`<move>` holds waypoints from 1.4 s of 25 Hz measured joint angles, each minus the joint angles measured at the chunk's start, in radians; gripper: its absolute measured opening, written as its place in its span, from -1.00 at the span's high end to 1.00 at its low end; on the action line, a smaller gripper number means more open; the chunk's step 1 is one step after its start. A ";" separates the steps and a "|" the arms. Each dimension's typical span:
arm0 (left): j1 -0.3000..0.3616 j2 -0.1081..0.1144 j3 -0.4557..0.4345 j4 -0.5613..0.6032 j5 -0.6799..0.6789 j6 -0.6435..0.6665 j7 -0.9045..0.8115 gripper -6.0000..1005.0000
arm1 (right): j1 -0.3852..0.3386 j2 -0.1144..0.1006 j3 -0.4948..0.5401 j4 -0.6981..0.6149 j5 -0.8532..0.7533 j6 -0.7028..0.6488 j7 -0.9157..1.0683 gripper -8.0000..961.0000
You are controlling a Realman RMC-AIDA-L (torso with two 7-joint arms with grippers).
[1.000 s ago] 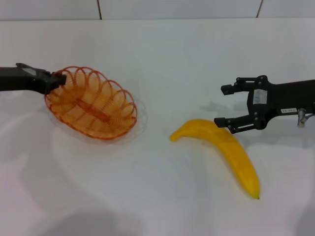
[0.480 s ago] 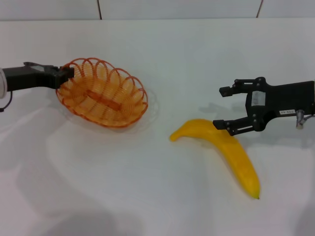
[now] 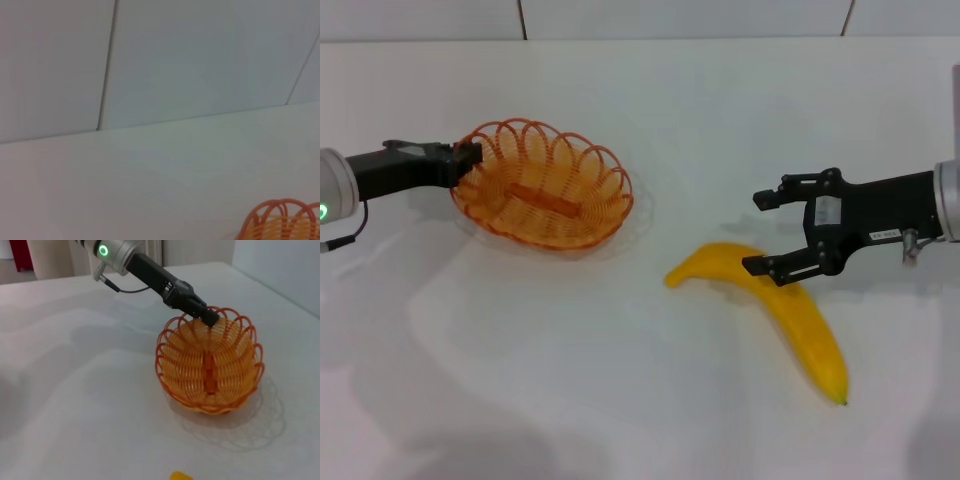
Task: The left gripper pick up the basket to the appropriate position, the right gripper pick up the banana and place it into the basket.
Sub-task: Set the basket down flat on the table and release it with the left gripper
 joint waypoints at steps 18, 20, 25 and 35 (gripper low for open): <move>0.020 -0.002 0.008 -0.084 -0.088 -0.078 0.058 0.79 | 0.004 0.002 0.011 0.004 0.028 -0.017 -0.008 -0.85; 0.020 -0.002 0.008 -0.084 -0.088 -0.079 0.059 0.79 | 0.004 0.002 0.011 0.004 0.033 -0.017 -0.009 -0.85; 0.018 -0.002 0.009 -0.084 -0.082 -0.079 0.060 0.79 | 0.002 0.002 0.008 0.004 0.034 -0.017 -0.009 -0.85; 0.017 -0.002 0.011 -0.091 -0.081 -0.078 0.075 0.77 | 0.002 0.002 0.009 0.004 0.034 -0.017 -0.009 -0.85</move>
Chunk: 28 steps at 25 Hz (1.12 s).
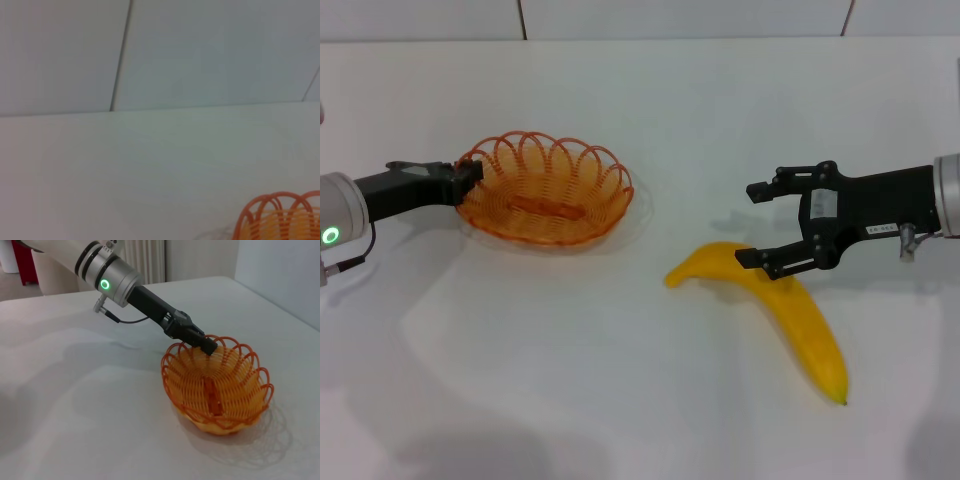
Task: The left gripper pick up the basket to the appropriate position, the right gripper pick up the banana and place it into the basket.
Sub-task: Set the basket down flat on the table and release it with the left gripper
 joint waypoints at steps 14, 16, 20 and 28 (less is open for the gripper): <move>0.008 -0.004 -0.001 -0.004 -0.031 0.010 0.065 0.71 | 0.003 0.000 -0.006 0.010 -0.005 0.000 0.001 -0.85; 0.009 -0.004 -0.001 -0.006 -0.033 0.010 0.066 0.62 | 0.003 0.000 -0.006 0.011 -0.006 0.001 0.001 -0.85; 0.009 -0.005 -0.003 -0.006 -0.033 0.010 0.071 0.37 | 0.003 0.000 -0.006 0.011 -0.007 0.005 0.001 -0.85; 0.033 -0.007 -0.002 -0.006 -0.092 0.023 0.131 -0.46 | -0.002 0.000 -0.003 0.011 -0.007 0.009 0.001 -0.85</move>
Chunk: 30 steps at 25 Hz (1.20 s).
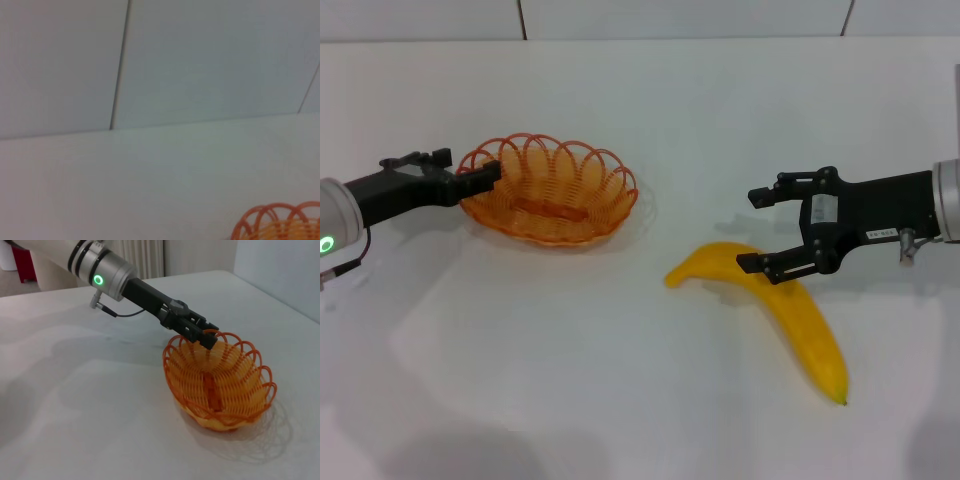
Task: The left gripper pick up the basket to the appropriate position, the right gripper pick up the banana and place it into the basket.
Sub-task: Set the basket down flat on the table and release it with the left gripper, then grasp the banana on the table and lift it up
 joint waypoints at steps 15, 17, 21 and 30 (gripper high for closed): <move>0.090 0.001 -0.004 0.016 -0.112 0.174 0.237 -0.79 | -0.003 0.003 -0.002 -0.004 0.005 -0.004 0.008 -0.85; 0.104 0.001 -0.008 0.016 -0.127 0.202 0.276 -0.79 | -0.003 0.008 -0.002 -0.012 0.005 -0.008 0.018 -0.85; 0.140 0.001 -0.009 0.016 -0.187 0.268 0.355 -0.78 | -0.002 0.011 -0.011 -0.030 0.005 -0.004 0.058 -0.85; 0.172 0.001 -0.011 0.015 -0.250 0.314 0.401 -0.78 | -0.063 0.021 -0.179 -0.235 0.007 0.043 0.228 -0.85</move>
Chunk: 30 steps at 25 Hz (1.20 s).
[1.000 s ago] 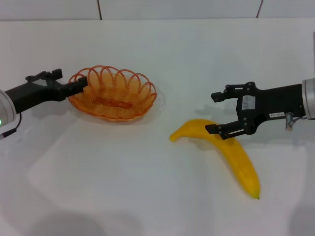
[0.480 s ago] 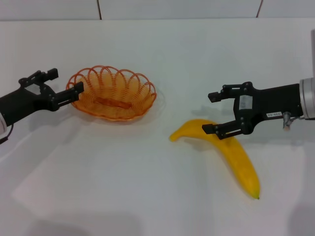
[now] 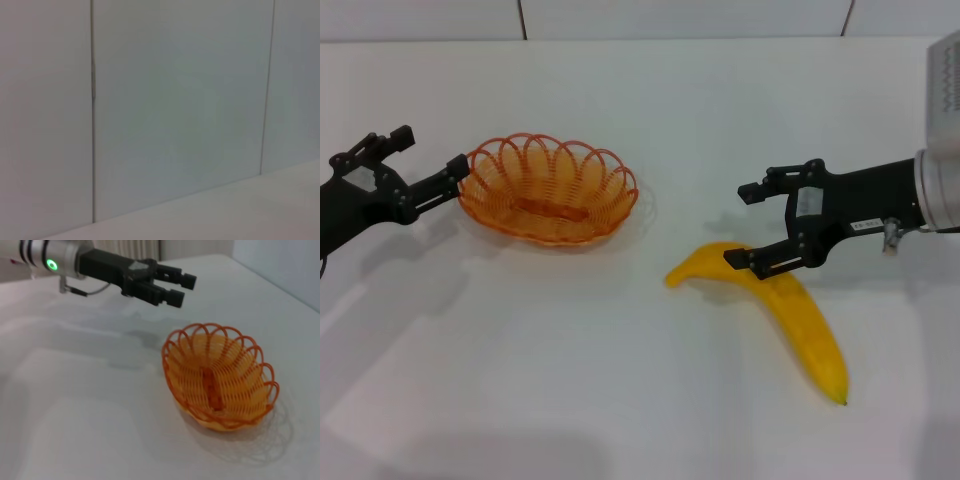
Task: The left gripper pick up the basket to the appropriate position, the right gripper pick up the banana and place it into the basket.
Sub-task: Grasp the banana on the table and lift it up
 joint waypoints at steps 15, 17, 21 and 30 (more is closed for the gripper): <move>0.002 0.001 0.000 -0.004 0.000 -0.005 0.000 -0.78 | -0.079 -0.004 -0.283 -0.365 -0.179 0.079 0.421 -0.85; 0.002 0.002 0.000 -0.004 -0.001 -0.005 0.001 -0.78 | -0.077 -0.004 -0.318 -0.396 -0.224 0.079 0.475 -0.85; 0.002 0.003 0.000 -0.004 -0.001 -0.006 0.000 -0.78 | -0.065 -0.005 -0.388 -0.430 -0.304 0.079 0.562 -0.85; -0.006 0.003 0.002 -0.003 -0.002 -0.006 -0.003 -0.78 | 0.007 -0.006 -0.481 -0.372 -0.397 0.092 0.658 -0.85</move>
